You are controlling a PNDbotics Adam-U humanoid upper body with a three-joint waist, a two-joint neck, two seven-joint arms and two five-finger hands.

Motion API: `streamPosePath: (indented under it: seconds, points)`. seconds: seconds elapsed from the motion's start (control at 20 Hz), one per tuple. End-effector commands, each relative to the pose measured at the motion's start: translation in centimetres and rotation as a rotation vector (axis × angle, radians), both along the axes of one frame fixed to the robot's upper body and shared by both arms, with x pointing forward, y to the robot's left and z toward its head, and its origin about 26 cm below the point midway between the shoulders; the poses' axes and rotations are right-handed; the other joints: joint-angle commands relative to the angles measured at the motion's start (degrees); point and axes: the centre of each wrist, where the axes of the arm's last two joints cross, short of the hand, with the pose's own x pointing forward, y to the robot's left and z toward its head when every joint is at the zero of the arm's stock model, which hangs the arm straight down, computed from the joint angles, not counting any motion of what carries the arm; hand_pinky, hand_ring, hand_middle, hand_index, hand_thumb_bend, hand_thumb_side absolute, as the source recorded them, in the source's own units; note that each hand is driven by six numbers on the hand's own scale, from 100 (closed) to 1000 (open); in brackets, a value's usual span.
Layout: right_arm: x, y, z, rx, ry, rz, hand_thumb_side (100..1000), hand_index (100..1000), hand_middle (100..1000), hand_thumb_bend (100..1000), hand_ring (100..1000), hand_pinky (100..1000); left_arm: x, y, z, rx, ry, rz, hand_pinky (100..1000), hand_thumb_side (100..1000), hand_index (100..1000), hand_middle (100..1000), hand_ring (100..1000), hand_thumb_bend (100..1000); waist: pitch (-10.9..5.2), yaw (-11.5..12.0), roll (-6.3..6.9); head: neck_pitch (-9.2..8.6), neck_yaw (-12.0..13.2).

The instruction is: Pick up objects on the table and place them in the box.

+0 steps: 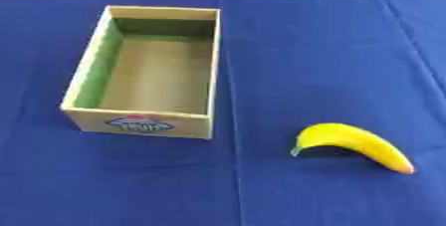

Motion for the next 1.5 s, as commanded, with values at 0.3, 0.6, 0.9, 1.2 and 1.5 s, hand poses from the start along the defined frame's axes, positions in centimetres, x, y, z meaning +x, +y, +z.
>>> streamPosePath:
  seconds: [0.3,0.6,0.9,1.2,1.5]
  points:
    - [-0.7,-0.7,1.4,-0.272,0.14,-0.064,1000,835,728,100,831,792,-0.3,0.4,0.9,0.034,-0.022,0.012,553,1000,905,766,698,100,-1.29,-0.4,-0.31,-1.02,0.5]
    - [-0.9,-0.8,1.4,-0.411,0.235,-0.1,1000,853,752,100,828,794,-0.4,0.5,0.9,0.04,-0.018,0.011,553,1000,905,766,698,100,-1.37,-0.6,-0.53,-1.28,0.6]
    - [-1.0,-0.7,1.6,-0.554,0.318,-0.127,1000,856,759,100,822,794,-0.4,0.4,0.9,0.044,-0.017,0.008,552,1000,904,766,698,100,-1.31,-0.8,-0.88,-1.49,0.2]
    - [-0.8,-0.3,1.9,-0.636,0.394,-0.108,1000,859,767,100,824,794,-0.3,0.3,0.9,0.049,-0.014,0.001,551,1000,904,766,698,100,-1.29,-0.5,-1.1,-1.58,-0.1]
    - [-0.4,0.5,2.4,-0.661,0.474,-0.066,1000,864,763,145,827,799,-0.3,0.2,0.9,0.052,-0.013,-0.011,551,1000,904,766,698,100,-1.23,0.0,-1.08,-1.85,-0.5]
